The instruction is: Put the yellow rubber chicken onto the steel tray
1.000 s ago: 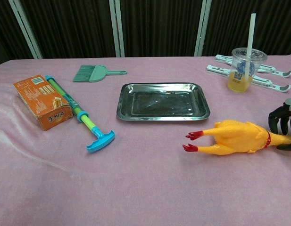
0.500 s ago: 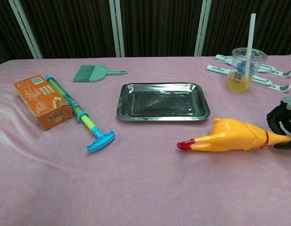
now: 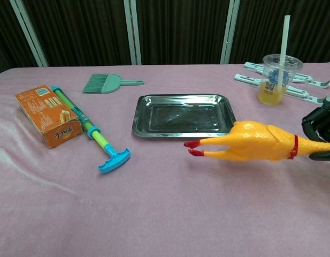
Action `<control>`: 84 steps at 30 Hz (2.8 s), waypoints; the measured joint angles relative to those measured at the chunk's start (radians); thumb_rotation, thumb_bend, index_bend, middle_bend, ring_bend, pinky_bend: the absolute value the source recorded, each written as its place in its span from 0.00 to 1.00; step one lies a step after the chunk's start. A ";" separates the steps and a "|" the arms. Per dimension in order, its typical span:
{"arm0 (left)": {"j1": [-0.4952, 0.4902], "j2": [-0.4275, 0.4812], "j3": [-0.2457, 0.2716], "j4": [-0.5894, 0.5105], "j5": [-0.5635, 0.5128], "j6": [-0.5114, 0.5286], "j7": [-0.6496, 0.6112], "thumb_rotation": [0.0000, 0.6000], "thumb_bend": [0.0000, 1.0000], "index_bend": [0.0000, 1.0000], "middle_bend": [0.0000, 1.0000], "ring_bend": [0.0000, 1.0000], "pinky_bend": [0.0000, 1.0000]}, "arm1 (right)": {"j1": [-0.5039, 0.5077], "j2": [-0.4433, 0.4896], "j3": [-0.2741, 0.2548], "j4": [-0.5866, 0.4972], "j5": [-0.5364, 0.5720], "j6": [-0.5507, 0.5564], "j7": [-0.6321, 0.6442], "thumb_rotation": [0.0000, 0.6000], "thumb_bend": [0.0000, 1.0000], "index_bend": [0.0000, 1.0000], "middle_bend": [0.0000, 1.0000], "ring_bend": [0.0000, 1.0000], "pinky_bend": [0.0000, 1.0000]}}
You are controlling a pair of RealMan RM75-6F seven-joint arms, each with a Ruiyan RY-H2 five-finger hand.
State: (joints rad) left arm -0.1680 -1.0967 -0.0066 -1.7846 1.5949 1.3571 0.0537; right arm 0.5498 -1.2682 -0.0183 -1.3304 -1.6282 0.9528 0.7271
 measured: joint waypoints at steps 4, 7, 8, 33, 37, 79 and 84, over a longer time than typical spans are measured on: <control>-0.056 0.004 -0.034 -0.051 0.014 -0.035 0.002 1.00 0.03 0.18 0.20 0.13 0.10 | 0.013 0.030 0.004 -0.056 -0.002 0.009 0.016 1.00 0.49 1.00 0.78 0.81 0.92; -0.089 0.004 -0.067 -0.095 0.012 -0.052 0.016 1.00 0.03 0.17 0.21 0.13 0.10 | 0.025 0.054 0.011 -0.102 0.003 0.007 0.029 1.00 0.49 1.00 0.78 0.81 0.93; -0.099 0.003 -0.077 -0.109 0.008 -0.056 0.019 1.00 0.03 0.16 0.21 0.13 0.10 | 0.030 0.064 0.015 -0.121 0.006 0.005 0.035 1.00 0.49 1.00 0.78 0.81 0.93; -0.448 -0.213 -0.266 -0.271 -0.410 -0.319 0.357 1.00 0.02 0.10 0.17 0.13 0.10 | 0.121 0.127 0.093 -0.388 0.122 -0.090 -0.038 1.00 0.49 1.00 0.78 0.81 0.93; -0.501 -0.255 -0.279 -0.272 -0.483 -0.346 0.395 1.00 0.02 0.10 0.17 0.13 0.10 | 0.135 0.117 0.103 -0.399 0.127 -0.102 -0.049 1.00 0.49 1.00 0.78 0.81 0.92; -0.721 -0.431 -0.273 -0.231 -0.744 -0.195 0.534 1.00 0.44 0.48 0.56 0.47 0.33 | 0.156 0.132 0.137 -0.420 0.147 -0.103 0.014 1.00 0.49 1.00 0.79 0.81 0.93; -0.724 -0.457 -0.263 -0.198 -0.721 -0.178 0.530 1.00 0.52 0.62 0.71 0.60 0.46 | 0.153 0.134 0.133 -0.415 0.135 -0.097 0.037 1.00 0.49 1.00 0.79 0.81 0.93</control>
State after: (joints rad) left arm -0.8920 -1.5540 -0.2700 -1.9829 0.8740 1.1791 0.5835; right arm 0.7030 -1.1345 0.1148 -1.7453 -1.4929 0.8556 0.7640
